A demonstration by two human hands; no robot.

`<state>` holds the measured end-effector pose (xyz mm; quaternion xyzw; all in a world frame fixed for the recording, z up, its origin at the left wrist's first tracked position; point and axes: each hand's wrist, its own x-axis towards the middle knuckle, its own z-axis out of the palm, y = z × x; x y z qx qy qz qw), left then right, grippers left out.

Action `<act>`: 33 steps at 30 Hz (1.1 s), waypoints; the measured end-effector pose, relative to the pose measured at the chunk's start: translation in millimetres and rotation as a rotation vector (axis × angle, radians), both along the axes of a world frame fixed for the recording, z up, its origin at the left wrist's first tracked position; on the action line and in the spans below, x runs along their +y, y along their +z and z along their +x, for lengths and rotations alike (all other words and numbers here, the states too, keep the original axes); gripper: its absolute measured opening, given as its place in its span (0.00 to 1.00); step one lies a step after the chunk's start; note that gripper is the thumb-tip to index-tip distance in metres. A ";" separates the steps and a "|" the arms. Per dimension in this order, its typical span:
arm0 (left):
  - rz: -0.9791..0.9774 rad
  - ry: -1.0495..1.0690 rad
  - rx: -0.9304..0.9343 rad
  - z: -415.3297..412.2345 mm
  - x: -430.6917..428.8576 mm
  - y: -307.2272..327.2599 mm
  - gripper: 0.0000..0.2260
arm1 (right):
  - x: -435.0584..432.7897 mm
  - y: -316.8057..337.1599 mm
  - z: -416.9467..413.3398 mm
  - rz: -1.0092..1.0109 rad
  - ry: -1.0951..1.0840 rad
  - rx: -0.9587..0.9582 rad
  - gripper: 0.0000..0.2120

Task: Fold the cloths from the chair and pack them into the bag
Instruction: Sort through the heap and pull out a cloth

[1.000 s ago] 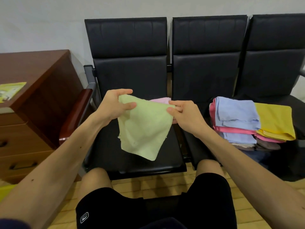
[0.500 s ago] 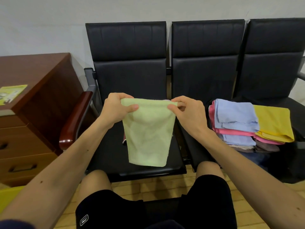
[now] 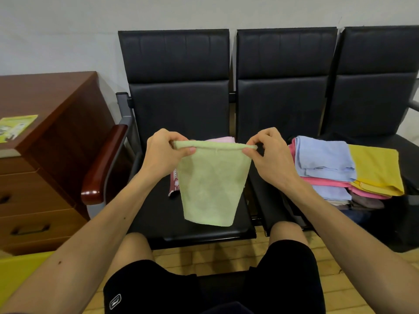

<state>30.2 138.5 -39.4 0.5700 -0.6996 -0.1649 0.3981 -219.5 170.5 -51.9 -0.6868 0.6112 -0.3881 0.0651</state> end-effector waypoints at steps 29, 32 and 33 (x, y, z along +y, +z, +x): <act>0.496 0.042 0.848 2.5 17.4 -3.6 0.06 | 78.9 -18.7 35.4 0.833 0.366 -1.489 0.14; 0.760 0.006 1.012 0.7 21.4 -12.4 0.12 | 78.7 -10.7 36.7 0.837 0.366 -1.566 0.15; 0.815 -0.040 1.068 0.8 24.1 -15.0 0.14 | 77.7 -8.6 36.0 0.829 0.362 -1.563 0.15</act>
